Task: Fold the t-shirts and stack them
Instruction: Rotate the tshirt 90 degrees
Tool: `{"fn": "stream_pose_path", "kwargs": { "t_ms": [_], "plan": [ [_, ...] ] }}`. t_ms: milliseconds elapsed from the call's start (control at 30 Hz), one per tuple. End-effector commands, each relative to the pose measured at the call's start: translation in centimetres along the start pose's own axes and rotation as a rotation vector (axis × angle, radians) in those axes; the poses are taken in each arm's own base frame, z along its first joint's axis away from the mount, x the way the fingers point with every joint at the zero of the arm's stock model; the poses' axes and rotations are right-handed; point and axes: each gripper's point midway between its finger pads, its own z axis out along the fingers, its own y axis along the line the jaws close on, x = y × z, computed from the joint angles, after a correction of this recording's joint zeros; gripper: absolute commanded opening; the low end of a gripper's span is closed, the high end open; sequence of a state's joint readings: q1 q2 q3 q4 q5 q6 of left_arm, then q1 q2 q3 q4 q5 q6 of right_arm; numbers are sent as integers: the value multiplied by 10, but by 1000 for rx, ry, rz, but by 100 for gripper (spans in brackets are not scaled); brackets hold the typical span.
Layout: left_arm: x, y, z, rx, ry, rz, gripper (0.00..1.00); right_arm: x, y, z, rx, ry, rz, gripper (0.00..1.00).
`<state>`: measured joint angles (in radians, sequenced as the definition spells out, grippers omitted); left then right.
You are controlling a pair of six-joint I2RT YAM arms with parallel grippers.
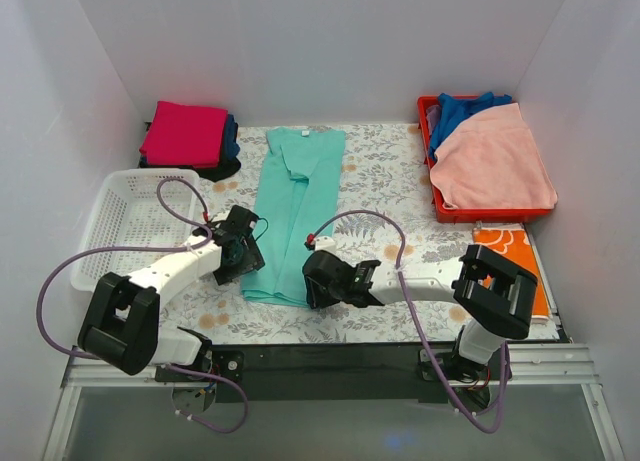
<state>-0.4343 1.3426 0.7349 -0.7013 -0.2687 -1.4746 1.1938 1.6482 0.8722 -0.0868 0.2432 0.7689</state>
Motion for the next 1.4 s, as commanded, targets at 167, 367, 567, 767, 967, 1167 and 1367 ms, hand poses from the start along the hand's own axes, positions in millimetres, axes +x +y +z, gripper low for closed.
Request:
{"fn": "stream_pose_path", "kwargs": {
  "t_ms": [167, 367, 567, 767, 967, 1167, 1367],
  "plan": [
    [3, -8, -12, 76, 1, -35, 68, 56, -52, -10, 187, 107, 32, 28],
    [24, -22, -21, 163, -20, -61, 66, 75, -86, -27, 250, 103, 57, 22],
    [45, -20, -21, 138, -63, -106, 65, 88, -104, -34, 275, 105, 62, 1],
    [24, -1, -35, 50, -168, -170, 66, 75, -93, -40, 232, 60, 54, 30],
    [6, 21, -51, -32, -259, -218, 66, 48, -71, -45, 178, -5, 50, 55],
    [14, 16, -43, -17, -227, -227, 66, 26, -52, -31, 180, -33, 15, 65],
    [16, 16, -36, -8, -230, -232, 67, 7, -34, -15, 180, -56, 8, 66]
  ]
}}
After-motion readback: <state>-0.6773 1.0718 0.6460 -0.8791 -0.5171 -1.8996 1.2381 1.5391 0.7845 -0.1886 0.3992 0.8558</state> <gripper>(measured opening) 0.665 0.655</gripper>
